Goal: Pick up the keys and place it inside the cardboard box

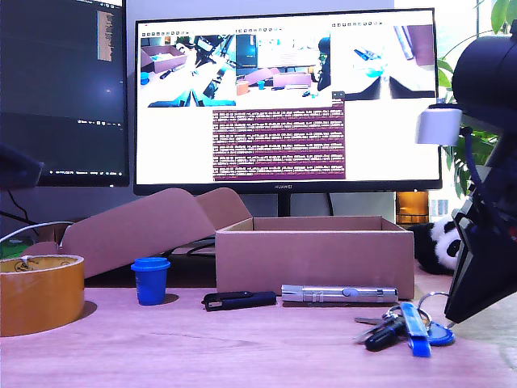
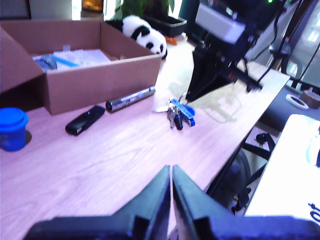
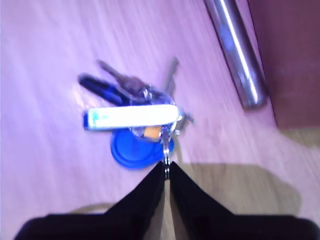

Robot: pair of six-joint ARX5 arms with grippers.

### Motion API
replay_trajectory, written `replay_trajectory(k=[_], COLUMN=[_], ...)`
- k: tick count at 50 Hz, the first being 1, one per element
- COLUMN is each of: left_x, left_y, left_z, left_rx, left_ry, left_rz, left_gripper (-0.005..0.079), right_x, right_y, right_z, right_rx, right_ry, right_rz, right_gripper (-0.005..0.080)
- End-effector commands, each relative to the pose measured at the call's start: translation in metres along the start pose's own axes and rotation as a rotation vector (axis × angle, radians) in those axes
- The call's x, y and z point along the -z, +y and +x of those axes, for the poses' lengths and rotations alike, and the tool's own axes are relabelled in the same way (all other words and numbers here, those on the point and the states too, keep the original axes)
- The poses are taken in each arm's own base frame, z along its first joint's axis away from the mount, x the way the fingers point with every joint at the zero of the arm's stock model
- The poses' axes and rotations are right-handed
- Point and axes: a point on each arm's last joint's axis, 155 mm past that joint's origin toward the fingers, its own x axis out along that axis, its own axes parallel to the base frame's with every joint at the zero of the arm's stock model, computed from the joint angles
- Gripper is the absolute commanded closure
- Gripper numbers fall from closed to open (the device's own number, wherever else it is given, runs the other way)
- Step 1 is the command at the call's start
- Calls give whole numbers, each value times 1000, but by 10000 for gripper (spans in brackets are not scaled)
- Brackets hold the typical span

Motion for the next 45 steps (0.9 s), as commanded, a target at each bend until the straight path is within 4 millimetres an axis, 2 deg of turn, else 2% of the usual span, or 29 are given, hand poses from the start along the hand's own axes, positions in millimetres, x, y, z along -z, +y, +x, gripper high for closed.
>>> replay_trajectory(k=[1, 6, 13, 19, 32, 45], left_x=[3, 3, 2, 2, 1, 0], left_y=[0, 1, 4, 4, 8, 10], left_z=[1, 1, 1, 1, 1, 1], left_rx=[-1, -3, -18, -19, -43, -51], left_ry=[11, 10, 6, 6, -1, -3], left_rz=[13, 22, 23, 27, 30, 30], left_gripper=[764, 764, 764, 764, 764, 764], right_x=[-18, -28, -53, -82, -152, -183], right_y=[-8, -4, -5, -17, -67, -118], right_z=[-8, -19, -38, -56, -94, -122], right_rx=[13, -14, -20, 20, 230, 452], right_ry=[-24, -10, -22, -75, -291, -438], right_rz=[-9, -22, -57, -93, -96, 78], right_gripper=[765, 765, 765, 765, 765, 765])
